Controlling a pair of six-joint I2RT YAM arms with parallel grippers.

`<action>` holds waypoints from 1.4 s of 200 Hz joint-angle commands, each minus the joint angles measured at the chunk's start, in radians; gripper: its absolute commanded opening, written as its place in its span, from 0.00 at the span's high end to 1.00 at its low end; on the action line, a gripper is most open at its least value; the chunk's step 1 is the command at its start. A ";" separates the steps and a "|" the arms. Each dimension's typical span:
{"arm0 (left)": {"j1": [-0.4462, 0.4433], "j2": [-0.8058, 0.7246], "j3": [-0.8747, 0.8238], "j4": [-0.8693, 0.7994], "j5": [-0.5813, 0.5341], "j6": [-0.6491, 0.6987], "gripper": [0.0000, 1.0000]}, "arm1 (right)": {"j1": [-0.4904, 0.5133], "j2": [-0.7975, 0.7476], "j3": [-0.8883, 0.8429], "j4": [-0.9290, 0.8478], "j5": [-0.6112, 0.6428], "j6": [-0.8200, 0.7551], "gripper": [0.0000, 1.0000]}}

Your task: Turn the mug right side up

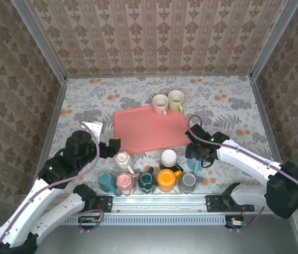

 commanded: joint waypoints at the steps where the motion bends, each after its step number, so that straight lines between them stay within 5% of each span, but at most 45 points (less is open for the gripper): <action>1: -0.007 -0.010 0.004 -0.015 -0.023 0.012 0.06 | -0.010 -0.008 -0.022 0.007 0.006 0.021 0.46; 15: -0.007 -0.009 0.009 -0.016 -0.025 0.005 0.06 | -0.009 -0.037 0.001 -0.026 0.022 0.015 0.54; 54: -0.007 0.025 0.072 -0.031 0.016 -0.009 0.06 | -0.039 -0.170 0.141 -0.128 0.088 -0.049 0.54; 102: -0.008 0.108 0.138 0.030 0.211 -0.108 0.06 | -0.053 -0.277 0.349 -0.094 0.071 -0.188 0.56; 169: -0.010 0.217 0.040 0.548 0.665 -0.477 0.08 | -0.072 -0.394 0.290 0.528 -0.327 -0.080 0.61; 217: -0.010 0.238 -0.020 0.799 0.775 -0.611 0.08 | -0.114 -0.331 0.237 0.855 -0.559 0.115 0.62; 280: -0.016 0.309 -0.108 1.173 0.863 -0.817 0.10 | -0.114 -0.289 0.171 1.150 -0.634 0.282 0.61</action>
